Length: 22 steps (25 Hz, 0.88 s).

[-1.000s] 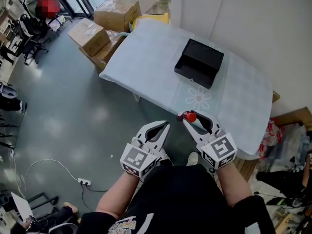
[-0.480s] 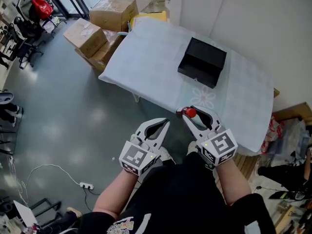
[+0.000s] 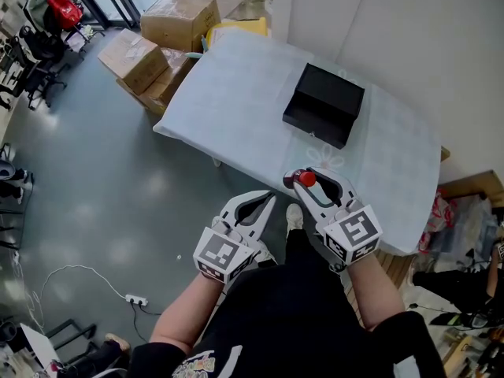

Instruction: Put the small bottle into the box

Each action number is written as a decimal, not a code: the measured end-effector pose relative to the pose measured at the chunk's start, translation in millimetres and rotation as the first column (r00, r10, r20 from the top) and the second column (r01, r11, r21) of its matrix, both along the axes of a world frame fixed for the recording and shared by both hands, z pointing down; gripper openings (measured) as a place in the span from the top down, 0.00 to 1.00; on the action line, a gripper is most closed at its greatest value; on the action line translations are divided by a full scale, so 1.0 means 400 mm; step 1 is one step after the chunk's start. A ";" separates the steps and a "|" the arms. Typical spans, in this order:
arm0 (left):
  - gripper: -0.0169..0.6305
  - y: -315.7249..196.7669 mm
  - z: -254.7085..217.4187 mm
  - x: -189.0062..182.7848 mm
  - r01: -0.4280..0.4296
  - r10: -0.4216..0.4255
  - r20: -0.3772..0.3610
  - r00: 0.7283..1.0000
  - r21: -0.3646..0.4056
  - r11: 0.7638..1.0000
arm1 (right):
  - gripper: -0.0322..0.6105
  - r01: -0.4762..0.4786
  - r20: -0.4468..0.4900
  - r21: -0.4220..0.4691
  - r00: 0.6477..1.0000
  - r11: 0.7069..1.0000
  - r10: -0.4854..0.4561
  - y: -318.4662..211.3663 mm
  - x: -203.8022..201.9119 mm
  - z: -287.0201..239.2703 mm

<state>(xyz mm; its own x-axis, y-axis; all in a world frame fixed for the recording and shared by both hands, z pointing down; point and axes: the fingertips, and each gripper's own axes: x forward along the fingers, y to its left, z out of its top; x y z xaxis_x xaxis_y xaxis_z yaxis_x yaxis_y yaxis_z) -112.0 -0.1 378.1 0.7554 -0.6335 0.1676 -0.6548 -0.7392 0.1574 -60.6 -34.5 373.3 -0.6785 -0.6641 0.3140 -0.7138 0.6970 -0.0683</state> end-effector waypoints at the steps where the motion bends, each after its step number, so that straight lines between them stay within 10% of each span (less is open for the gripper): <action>1: 0.96 -0.009 0.000 0.012 0.002 -0.002 0.000 1.000 -0.001 1.000 | 0.72 0.003 0.001 -0.002 1.000 1.000 -0.003 -0.010 0.010 0.001; 22: 0.96 -0.271 0.089 0.228 0.021 -0.019 0.022 1.000 -0.078 0.997 | 0.72 0.031 0.001 -0.045 1.000 0.999 -0.031 -0.315 0.215 0.088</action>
